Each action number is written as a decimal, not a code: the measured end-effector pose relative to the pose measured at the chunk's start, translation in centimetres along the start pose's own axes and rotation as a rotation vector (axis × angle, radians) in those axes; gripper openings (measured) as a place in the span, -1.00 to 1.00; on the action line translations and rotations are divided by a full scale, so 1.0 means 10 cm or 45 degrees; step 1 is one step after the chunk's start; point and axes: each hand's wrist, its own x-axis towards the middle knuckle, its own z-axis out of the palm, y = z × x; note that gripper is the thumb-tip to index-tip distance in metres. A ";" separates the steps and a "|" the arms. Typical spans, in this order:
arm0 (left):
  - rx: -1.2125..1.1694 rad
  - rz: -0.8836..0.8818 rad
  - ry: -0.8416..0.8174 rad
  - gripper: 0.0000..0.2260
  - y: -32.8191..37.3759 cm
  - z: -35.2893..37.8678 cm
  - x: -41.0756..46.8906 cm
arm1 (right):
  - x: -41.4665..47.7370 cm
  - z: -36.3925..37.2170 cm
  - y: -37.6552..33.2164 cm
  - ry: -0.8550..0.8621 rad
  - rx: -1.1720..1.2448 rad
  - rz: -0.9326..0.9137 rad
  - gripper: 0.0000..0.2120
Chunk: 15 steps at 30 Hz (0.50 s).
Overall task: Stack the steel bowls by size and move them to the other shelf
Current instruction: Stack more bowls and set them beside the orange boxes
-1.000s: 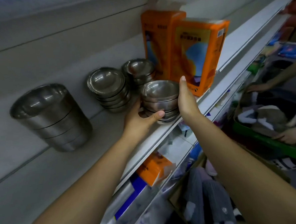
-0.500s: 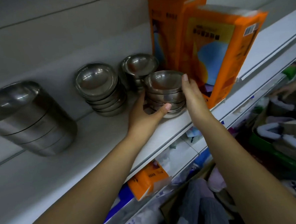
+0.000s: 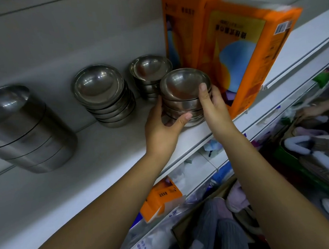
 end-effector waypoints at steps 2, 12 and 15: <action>-0.011 0.005 0.027 -0.27 -0.03 0.03 -0.03 | -0.02 0.01 0.02 0.025 -0.006 -0.040 -0.22; 0.132 -0.047 0.070 -0.15 -0.20 0.05 0.01 | 0.00 0.02 0.10 0.041 0.130 -0.149 -0.09; 0.105 -0.037 0.075 -0.16 -0.18 0.05 -0.01 | -0.01 0.03 0.07 0.045 0.128 -0.120 -0.13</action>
